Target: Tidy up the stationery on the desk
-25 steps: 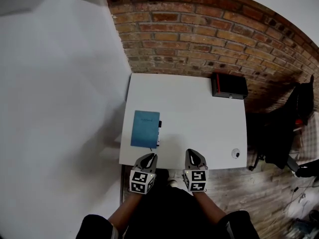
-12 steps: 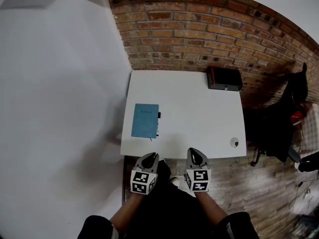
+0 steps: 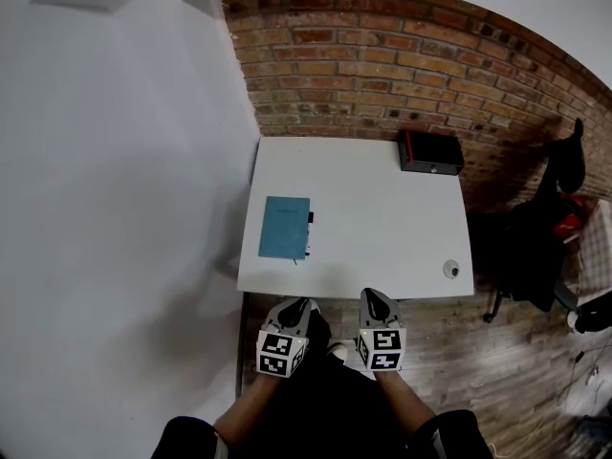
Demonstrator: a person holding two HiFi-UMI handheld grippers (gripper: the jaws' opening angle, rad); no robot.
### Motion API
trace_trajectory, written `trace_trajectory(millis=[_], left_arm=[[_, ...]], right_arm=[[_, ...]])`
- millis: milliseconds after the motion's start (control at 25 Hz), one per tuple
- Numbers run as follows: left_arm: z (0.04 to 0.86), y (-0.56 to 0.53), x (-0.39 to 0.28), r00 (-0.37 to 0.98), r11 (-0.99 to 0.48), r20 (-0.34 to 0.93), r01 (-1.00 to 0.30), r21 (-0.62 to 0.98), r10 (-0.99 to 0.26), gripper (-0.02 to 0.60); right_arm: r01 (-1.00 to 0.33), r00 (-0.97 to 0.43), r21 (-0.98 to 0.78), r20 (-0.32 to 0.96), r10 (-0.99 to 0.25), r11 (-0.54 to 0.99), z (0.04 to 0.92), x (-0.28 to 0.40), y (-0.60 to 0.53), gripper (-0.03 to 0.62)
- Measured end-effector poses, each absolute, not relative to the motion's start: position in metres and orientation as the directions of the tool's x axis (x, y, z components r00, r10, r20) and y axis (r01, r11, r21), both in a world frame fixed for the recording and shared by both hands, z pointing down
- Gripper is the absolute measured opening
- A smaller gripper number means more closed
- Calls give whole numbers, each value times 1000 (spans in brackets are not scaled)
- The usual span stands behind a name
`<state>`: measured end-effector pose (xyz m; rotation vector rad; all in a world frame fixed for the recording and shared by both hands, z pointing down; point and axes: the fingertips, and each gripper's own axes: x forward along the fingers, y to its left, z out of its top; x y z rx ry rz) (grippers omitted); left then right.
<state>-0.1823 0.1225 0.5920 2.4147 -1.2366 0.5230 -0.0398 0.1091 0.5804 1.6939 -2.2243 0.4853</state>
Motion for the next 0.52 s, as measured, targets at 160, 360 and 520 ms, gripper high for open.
trace_trajectory(millis=[160, 360, 520], left_arm=[[588, 128, -185, 545, -546, 481, -824, 155, -687, 44], [589, 132, -187, 541, -540, 482, -827, 157, -689, 44], [588, 133, -185, 543, -543, 484, -825, 156, -686, 44]], right_arm=[[-965, -262, -88, 432, -863, 249, 578, -45, 113, 21], [-962, -269, -87, 425, -864, 257, 575, -49, 114, 21], [-962, -271, -88, 428, -862, 258, 574, -50, 116, 21]])
